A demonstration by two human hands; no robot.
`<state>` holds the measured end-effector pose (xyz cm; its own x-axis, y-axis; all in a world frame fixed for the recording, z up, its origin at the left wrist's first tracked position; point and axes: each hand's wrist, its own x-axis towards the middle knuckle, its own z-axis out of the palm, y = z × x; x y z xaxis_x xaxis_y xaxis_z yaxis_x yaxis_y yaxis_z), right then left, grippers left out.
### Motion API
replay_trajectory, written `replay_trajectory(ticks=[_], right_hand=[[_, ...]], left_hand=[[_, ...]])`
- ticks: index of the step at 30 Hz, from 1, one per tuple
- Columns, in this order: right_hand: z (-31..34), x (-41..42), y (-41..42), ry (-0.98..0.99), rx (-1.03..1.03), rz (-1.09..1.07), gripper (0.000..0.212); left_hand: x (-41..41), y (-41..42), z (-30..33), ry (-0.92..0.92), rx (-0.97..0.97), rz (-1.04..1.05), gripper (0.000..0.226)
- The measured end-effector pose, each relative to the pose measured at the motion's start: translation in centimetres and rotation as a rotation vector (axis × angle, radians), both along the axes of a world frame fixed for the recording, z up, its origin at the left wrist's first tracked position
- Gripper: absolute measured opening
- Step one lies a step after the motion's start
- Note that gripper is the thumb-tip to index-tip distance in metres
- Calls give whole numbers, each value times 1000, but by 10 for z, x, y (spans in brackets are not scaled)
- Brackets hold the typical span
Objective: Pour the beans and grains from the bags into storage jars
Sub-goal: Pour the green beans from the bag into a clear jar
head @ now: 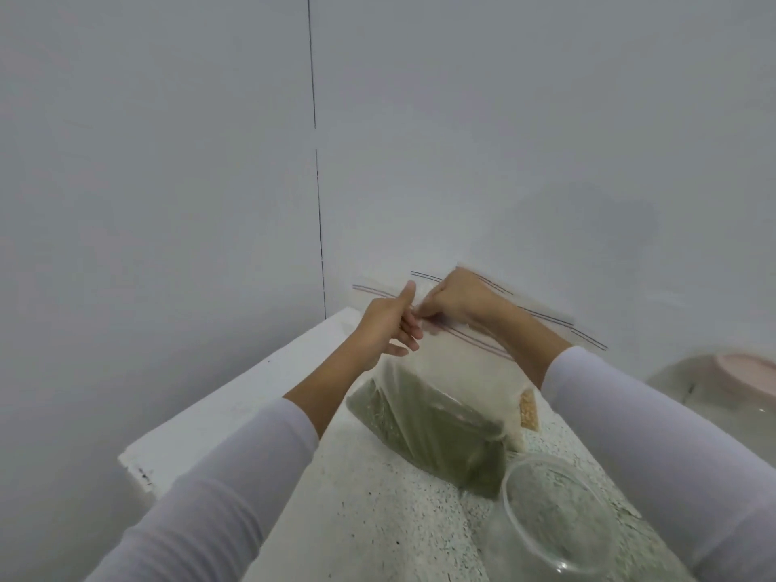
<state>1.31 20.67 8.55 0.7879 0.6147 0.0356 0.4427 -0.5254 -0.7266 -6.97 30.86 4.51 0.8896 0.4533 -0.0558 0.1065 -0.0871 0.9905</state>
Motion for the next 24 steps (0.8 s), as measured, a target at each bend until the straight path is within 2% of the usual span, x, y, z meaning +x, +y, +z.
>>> replay_trajectory(ticks=[4, 7, 10, 13, 18, 24], right_hand=[[2, -16, 7, 109, 314, -65, 10], [11, -25, 6, 161, 450, -55, 14], [19, -34, 5, 246, 546, -30, 12], [18, -34, 9, 365, 496, 34, 20], [-7, -31, 18, 537, 275, 87, 13], [-11, -38, 22, 358, 274, 147, 25]], left_hand=[[4, -4, 11, -101, -156, 97, 37], [1, 0, 24, -154, -167, 105, 28], [-2, 9, 32, -198, -165, 90, 31], [-8, 22, 27, -231, -152, 23, 29], [-21, 40, -12, -183, -184, -72, 24], [-28, 44, -20, -174, -140, -86, 23]])
